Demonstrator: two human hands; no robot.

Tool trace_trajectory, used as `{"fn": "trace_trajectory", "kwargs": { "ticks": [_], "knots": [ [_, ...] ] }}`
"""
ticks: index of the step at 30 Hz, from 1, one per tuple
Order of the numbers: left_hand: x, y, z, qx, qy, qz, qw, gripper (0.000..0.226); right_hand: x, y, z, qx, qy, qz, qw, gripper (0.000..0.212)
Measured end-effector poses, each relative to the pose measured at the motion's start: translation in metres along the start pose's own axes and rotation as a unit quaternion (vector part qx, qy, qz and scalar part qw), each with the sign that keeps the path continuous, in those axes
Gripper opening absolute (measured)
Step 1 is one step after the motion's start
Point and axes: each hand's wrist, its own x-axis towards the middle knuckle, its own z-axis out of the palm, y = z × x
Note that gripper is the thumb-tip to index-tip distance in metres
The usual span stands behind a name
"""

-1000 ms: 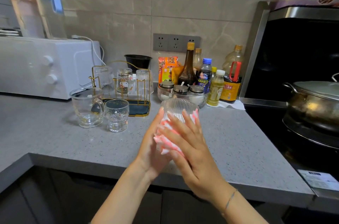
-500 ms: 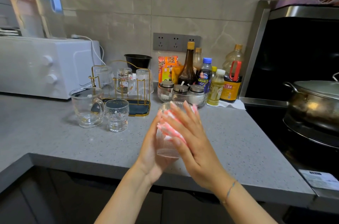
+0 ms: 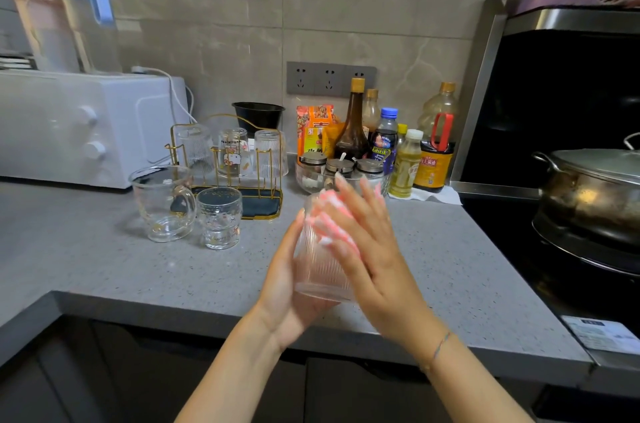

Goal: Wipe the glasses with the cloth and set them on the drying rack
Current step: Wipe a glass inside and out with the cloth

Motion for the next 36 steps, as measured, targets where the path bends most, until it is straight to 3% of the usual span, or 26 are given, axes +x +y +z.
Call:
{"fn": "trace_trajectory", "kwargs": {
  "ticks": [5, 10, 15, 22, 27, 31, 36],
  "knots": [
    [-0.001, 0.0, -0.003, -0.014, 0.001, -0.017, 1.0, 0.063, 0.014, 0.004, -0.004, 0.044, -0.003, 0.04, 0.998, 0.039],
    [-0.007, 0.006, 0.0, 0.001, -0.008, 0.016, 1.0, 0.058, -0.001, -0.005, 0.008, 0.054, 0.001, 0.016, 0.998, 0.041],
    [-0.005, 0.013, 0.001, -0.046, 0.002, 0.005, 0.999, 0.07, -0.025, -0.012, 0.022, 0.076, -0.02, -0.005, 0.997, 0.042],
    [-0.002, 0.011, -0.005, -0.023, 0.004, -0.001, 1.0, 0.076, -0.03, -0.013, 0.025, 0.073, -0.017, -0.004, 0.997, 0.041],
    [-0.002, 0.011, -0.001, 0.006, -0.003, 0.031, 1.0, 0.052, -0.006, -0.006, 0.015, 0.056, 0.023, 0.01, 0.998, 0.042],
    [-0.003, 0.004, -0.004, 0.005, 0.009, 0.013, 1.0, 0.055, 0.012, 0.004, 0.005, 0.085, 0.036, 0.067, 0.993, 0.039],
    [-0.003, 0.004, -0.002, -0.012, -0.001, 0.029, 1.0, 0.055, 0.01, -0.001, 0.015, 0.068, 0.04, 0.05, 0.996, 0.039]
  ]
}}
